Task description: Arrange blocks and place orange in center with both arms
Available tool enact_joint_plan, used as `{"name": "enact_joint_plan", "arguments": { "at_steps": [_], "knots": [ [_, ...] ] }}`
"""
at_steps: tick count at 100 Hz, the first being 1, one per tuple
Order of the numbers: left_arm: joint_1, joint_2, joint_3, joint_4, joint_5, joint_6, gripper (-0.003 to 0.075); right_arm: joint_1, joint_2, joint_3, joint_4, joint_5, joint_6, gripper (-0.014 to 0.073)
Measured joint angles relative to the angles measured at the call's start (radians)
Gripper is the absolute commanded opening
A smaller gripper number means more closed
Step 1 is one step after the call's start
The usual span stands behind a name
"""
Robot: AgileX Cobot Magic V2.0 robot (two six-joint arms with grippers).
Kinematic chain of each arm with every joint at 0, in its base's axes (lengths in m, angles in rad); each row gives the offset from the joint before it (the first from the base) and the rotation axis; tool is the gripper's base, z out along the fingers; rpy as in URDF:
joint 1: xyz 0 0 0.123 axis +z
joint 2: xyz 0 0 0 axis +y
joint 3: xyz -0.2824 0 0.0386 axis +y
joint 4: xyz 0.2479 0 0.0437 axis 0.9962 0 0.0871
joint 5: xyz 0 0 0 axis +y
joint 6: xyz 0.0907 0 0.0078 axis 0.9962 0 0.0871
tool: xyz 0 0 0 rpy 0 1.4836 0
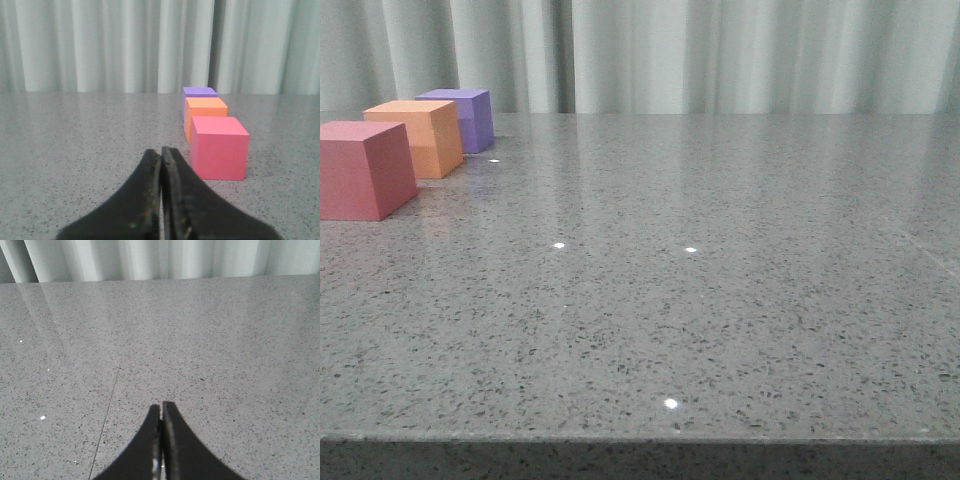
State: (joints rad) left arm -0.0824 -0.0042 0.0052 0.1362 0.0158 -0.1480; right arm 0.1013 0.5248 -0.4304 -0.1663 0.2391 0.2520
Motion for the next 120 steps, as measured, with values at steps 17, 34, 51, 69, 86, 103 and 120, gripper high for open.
{"name": "enact_joint_plan", "arguments": {
  "at_steps": [17, 34, 51, 69, 86, 103, 120],
  "knots": [
    [0.000, 0.000, 0.000, 0.000, -0.009, 0.000, -0.0020, 0.000, 0.000, 0.000, 0.000, 0.000, 0.000, -0.0068],
    [0.000, 0.000, 0.000, 0.000, -0.009, 0.000, -0.0020, 0.000, 0.000, 0.000, 0.000, 0.000, 0.000, -0.0068],
    [0.000, 0.000, 0.000, 0.000, -0.009, 0.000, -0.0020, 0.000, 0.000, 0.000, 0.000, 0.000, 0.000, -0.0068],
    [0.000, 0.000, 0.000, 0.000, -0.009, 0.000, -0.0020, 0.000, 0.000, 0.000, 0.000, 0.000, 0.000, -0.0068],
    [0.000, 0.000, 0.000, 0.000, -0.009, 0.000, -0.0020, 0.000, 0.000, 0.000, 0.000, 0.000, 0.000, -0.0068],
    [0.000, 0.000, 0.000, 0.000, -0.009, 0.000, -0.0020, 0.000, -0.002, 0.018, 0.000, 0.000, 0.000, -0.0068],
    [0.000, 0.000, 0.000, 0.000, -0.009, 0.000, -0.0020, 0.000, -0.056, 0.100, 0.000, -0.049, 0.000, -0.0068]
  ]
}}
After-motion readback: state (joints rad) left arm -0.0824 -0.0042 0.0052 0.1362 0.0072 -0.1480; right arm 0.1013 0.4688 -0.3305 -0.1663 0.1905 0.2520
